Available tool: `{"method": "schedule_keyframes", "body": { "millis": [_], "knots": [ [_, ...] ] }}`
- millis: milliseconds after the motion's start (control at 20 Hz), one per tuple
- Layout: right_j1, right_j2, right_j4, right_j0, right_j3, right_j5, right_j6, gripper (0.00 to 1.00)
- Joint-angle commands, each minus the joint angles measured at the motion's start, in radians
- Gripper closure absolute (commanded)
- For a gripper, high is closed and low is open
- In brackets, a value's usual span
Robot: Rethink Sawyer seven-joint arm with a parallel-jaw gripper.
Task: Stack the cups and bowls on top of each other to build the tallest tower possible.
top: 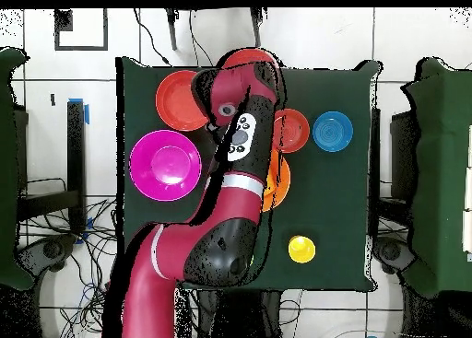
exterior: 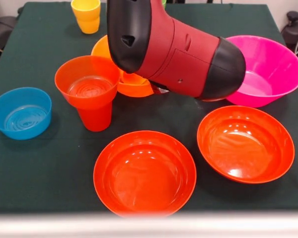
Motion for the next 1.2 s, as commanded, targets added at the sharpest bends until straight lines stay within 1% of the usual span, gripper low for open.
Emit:
{"method": "schedule_keyframes", "body": {
  "millis": [50, 200, 350, 550, 650, 700, 750, 800, 950, 1000, 1150, 1200],
  "knots": [
    [-0.018, 0.086, -0.004, 0.009, 0.152, -0.138, 0.146, 0.0],
    [-0.028, 0.09, -0.01, 0.021, 0.206, -0.177, 0.15, 0.0],
    [-0.029, 0.089, -0.014, 0.024, 0.235, -0.208, 0.15, 0.0],
    [-0.034, 0.073, -0.025, 0.023, 0.252, -0.231, 0.143, 0.0],
    [-0.034, 0.07, -0.017, 0.019, 0.255, -0.225, 0.164, 0.0],
    [-0.032, 0.055, -0.028, 0.027, 0.252, -0.225, 0.172, 0.0],
    [-0.032, 0.044, -0.044, 0.035, 0.253, -0.248, 0.167, 0.0],
    [-0.037, 0.045, -0.027, 0.035, 0.27, -0.248, 0.194, 1.0],
    [-0.043, 0.034, -0.036, 0.042, 0.282, -0.253, 0.205, 1.0],
    [-0.045, 0.025, -0.047, 0.043, 0.285, -0.264, 0.192, 1.0],
    [-0.043, 0.018, -0.041, 0.036, 0.275, -0.26, 0.181, 1.0],
    [-0.039, 0.018, -0.031, 0.031, 0.267, -0.248, 0.193, 1.0]
  ]
}}
